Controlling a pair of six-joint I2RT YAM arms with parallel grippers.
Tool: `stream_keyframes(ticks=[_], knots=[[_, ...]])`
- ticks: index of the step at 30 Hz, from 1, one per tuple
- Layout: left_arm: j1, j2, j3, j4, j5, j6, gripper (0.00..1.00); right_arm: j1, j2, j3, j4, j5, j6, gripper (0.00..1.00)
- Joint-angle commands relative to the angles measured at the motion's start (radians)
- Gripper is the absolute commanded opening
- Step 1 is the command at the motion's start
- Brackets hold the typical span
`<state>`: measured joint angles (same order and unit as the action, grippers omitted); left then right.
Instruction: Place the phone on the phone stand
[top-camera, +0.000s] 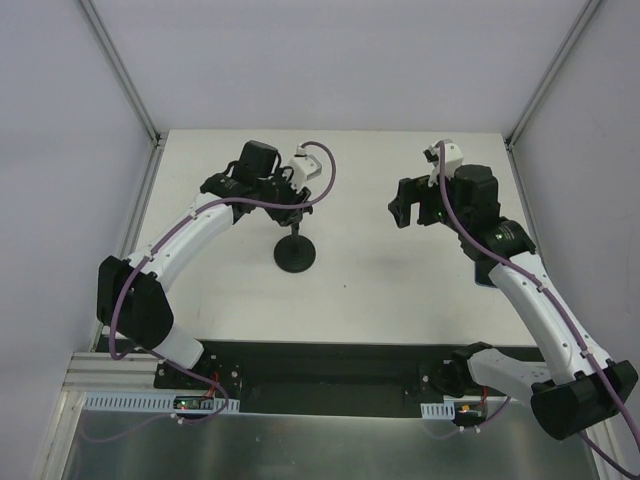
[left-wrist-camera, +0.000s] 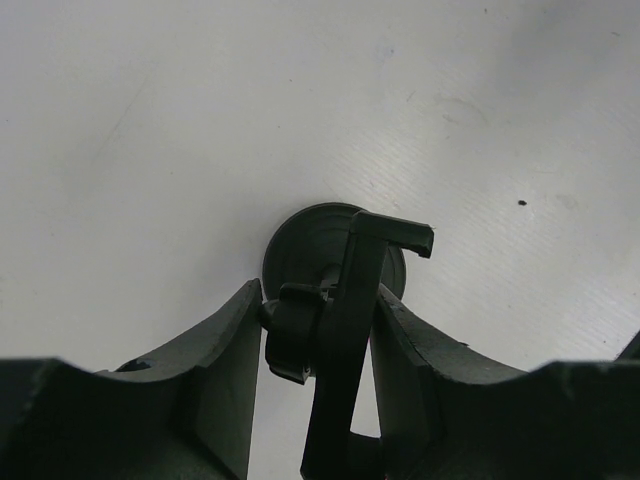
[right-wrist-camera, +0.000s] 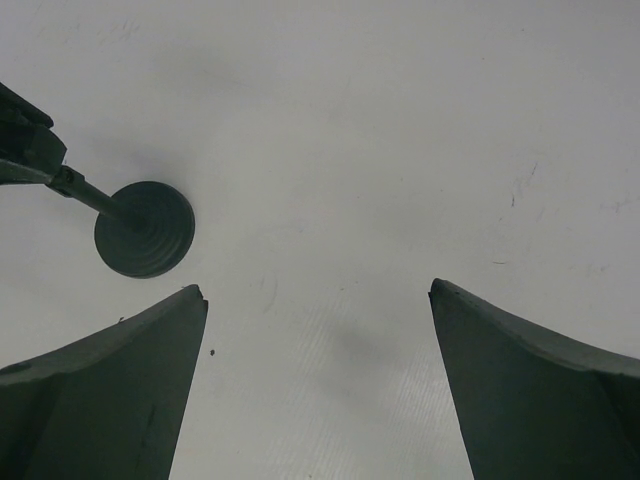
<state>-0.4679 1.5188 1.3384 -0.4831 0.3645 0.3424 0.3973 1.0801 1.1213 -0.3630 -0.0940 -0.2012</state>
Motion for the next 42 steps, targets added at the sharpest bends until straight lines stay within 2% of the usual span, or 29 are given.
stream_keyframes(ticks=[1, 3, 4, 8, 12, 14, 20, 25, 26, 29, 30, 32, 36, 42], knots=[[-0.018, 0.015, 0.051, 0.034, -0.016, 0.058, 0.37, 0.002, 0.003, 0.009, 0.042, 0.01, -0.024, 0.96], [-0.018, 0.011, 0.048, 0.035, -0.01, 0.024, 0.53, 0.0, 0.001, 0.006, 0.042, 0.033, -0.023, 0.96], [-0.018, 0.006, 0.05, 0.037, -0.003, 0.012, 0.68, 0.0, 0.001, 0.005, 0.036, 0.051, -0.024, 0.96], [-0.018, -0.052, 0.053, 0.046, 0.045, -0.074, 0.99, -0.002, -0.003, 0.012, 0.001, 0.094, -0.04, 0.96], [-0.02, -0.124, 0.031, 0.075, 0.068, -0.16, 0.99, -0.011, 0.02, 0.067, -0.059, 0.215, -0.055, 0.96], [-0.017, -0.167, 0.019, 0.077, 0.044, -0.225, 0.99, -0.015, 0.04, 0.095, -0.151, 0.293, -0.017, 0.96], [-0.005, -0.29, -0.018, 0.087, 0.024, -0.374, 0.99, -0.06, 0.023, 0.08, -0.257, 0.274, 0.017, 0.96], [-0.005, -0.371, -0.073, 0.173, 0.053, -0.436, 0.99, -0.253, 0.052, 0.046, -0.277, 0.137, 0.088, 0.96], [-0.006, -0.382, -0.093, 0.202, 0.056, -0.491, 0.99, -0.288, 0.066, 0.046, -0.283, 0.126, 0.095, 0.96], [-0.005, -0.384, -0.163, 0.311, 0.154, -0.583, 0.99, -0.434, 0.13, 0.046, -0.303, 0.103, 0.146, 0.96], [-0.005, -0.375, -0.169, 0.322, 0.207, -0.592, 0.99, -0.528, 0.15, 0.049, -0.313, 0.076, 0.166, 0.96], [0.0, -0.356, -0.163, 0.319, 0.226, -0.6, 0.99, -0.666, 0.208, 0.048, -0.306, -0.036, 0.224, 0.96], [0.005, -0.332, -0.163, 0.328, 0.252, -0.625, 0.98, -0.79, 0.282, -0.001, -0.225, -0.076, 0.289, 0.96], [0.005, -0.263, -0.151, 0.353, 0.395, -0.694, 0.94, -0.913, 0.402, -0.02, -0.18, -0.07, 0.253, 0.96]])
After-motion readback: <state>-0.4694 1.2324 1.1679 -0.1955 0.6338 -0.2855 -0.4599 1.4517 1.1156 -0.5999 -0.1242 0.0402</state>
